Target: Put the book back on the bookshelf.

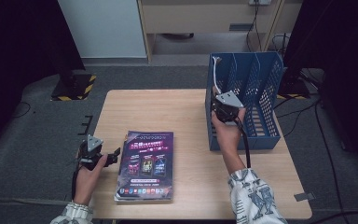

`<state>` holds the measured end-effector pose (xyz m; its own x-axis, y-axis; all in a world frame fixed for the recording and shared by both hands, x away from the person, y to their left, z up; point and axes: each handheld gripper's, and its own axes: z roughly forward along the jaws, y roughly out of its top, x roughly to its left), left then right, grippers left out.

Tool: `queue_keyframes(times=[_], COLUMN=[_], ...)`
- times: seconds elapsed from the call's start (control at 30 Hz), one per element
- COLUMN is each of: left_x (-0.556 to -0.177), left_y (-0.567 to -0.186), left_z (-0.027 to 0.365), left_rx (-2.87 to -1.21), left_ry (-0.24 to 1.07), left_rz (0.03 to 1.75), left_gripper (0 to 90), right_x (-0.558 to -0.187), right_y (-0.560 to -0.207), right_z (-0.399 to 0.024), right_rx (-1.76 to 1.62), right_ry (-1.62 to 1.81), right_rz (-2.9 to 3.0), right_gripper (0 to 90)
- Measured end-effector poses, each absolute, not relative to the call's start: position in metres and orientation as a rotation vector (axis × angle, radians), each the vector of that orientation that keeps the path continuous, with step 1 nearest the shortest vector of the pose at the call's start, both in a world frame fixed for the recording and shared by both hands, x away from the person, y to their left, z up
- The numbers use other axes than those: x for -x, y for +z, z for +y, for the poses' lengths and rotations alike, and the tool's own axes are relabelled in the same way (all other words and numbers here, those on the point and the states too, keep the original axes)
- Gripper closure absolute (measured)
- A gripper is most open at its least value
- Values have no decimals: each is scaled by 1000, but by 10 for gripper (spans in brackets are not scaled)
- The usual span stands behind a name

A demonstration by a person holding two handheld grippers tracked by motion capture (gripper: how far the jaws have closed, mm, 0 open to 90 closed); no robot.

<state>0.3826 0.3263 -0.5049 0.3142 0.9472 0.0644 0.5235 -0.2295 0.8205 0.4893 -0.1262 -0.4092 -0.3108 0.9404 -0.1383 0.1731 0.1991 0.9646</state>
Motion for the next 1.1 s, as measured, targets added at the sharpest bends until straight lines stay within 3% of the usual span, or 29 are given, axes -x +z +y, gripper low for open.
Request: queue_keyframes(times=[0.13,0.17,0.33,0.83,1.1], left_x=[-383,-382,-381,-381,-378], left_y=[-504,-504,-502,-503,-503], left_z=[327,326,327,326,325], left_rx=[-1869,-1862,-1852,-1856,-1869], left_ry=[760,763,777,770,766], left_rz=[1305,1302,1294,1296,1271], left_gripper=[57,57,57,56,56], right_x=[-488,-487,-484,-465,-446], right_y=[-408,-407,-405,-410,-415], right_z=[-126,-126,-126,-130,-142], right_rx=[-1069,-1065,-1067,-1060,-1025], right_ry=[1222,1228,1264,1329,1357], right_rz=[1664,1658,1679,1751,1802], right_gripper=[711,612,386,183,131])
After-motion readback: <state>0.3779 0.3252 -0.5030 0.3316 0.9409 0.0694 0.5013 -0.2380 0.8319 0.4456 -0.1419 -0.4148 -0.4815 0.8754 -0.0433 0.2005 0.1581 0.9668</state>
